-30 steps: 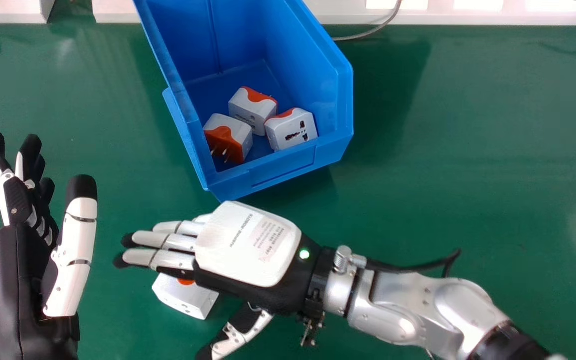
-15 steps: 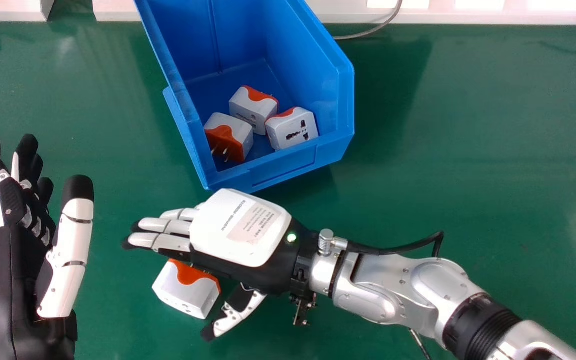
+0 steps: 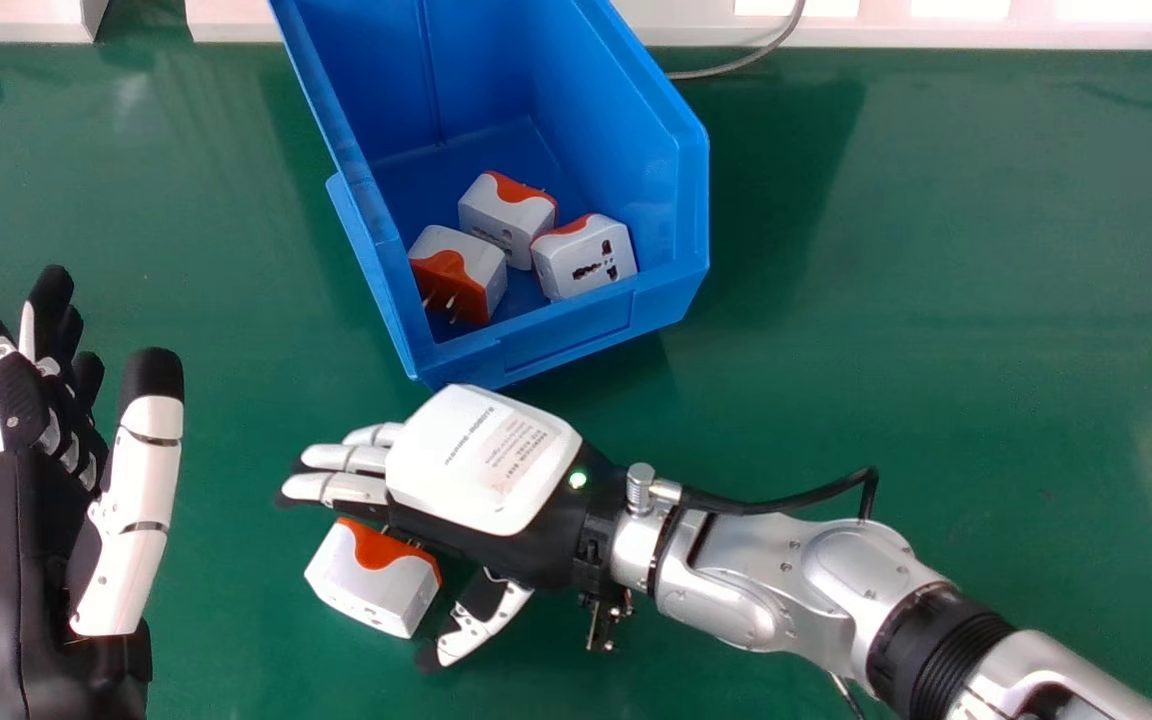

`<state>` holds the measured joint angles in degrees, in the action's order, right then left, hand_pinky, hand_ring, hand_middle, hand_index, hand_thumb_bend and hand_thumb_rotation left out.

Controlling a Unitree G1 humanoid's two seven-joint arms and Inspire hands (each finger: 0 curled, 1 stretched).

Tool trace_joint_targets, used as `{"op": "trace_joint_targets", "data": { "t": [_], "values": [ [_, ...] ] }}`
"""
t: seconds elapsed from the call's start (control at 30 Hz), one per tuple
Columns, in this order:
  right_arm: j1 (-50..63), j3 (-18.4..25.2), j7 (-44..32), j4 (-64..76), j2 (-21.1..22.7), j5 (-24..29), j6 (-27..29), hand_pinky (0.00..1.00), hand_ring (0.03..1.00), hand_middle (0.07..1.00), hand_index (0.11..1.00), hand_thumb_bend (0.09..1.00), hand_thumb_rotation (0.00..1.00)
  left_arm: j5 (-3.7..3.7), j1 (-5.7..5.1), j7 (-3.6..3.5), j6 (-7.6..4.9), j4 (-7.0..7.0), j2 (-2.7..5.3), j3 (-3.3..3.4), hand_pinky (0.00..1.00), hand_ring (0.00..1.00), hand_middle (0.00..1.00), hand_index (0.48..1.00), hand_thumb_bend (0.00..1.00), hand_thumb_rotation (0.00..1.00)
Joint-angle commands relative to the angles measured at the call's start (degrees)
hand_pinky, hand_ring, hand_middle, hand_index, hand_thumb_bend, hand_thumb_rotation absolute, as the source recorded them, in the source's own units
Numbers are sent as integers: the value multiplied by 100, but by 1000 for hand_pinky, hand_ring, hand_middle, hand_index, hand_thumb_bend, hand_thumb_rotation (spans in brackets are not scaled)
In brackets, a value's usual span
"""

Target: Pick all objects and put in blue box

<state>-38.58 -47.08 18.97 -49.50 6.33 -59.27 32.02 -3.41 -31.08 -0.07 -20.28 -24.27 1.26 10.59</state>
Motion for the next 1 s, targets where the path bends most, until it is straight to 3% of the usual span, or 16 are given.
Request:
{"op": "trace_joint_targets", "data": {
  "t": [0.0,0.2,0.27,0.47,0.63,0.73,0.77,0.87,0.97],
  "values": [
    [-59,-67,185,42,-78,-36,-8,632,801,848,823,549,289,0,-26,-13,-50,-175,-26,16,1000,1000,983,969,493,632],
    [-88,-232,42,81,-77,-60,-105,636,803,848,828,540,316,4,-9,-17,-84,-155,-33,22,1000,1000,981,967,484,638],
    [-101,-281,16,76,-88,-67,-132,644,808,849,828,530,325,-26,1,-35,-93,-149,-38,16,1000,1000,983,969,471,639],
    [-137,-434,81,-6,-130,-112,-212,625,778,818,798,533,338,66,-71,53,73,-326,37,-43,1000,1000,980,967,489,634],
    [-195,-555,143,-67,-186,-131,-292,620,761,800,784,521,335,88,-112,83,127,-390,86,-74,1000,1000,977,965,501,638],
    [-201,-566,276,-140,-249,-99,-331,588,714,750,738,534,279,69,-129,76,114,-399,94,-93,1000,1000,979,964,499,642],
    [-197,-544,360,-204,-284,-56,-307,542,651,697,685,573,202,72,-138,76,116,-407,98,-100,1000,1000,978,963,498,641],
    [-222,-484,457,-352,-351,65,-225,422,490,554,506,529,51,132,-166,77,92,-412,92,-107,1000,1000,979,966,493,646],
    [-259,-405,397,-464,-403,170,-186,339,430,503,495,520,10,177,-182,78,51,-401,94,-105,1000,1000,981,969,509,661]
  ]
}}
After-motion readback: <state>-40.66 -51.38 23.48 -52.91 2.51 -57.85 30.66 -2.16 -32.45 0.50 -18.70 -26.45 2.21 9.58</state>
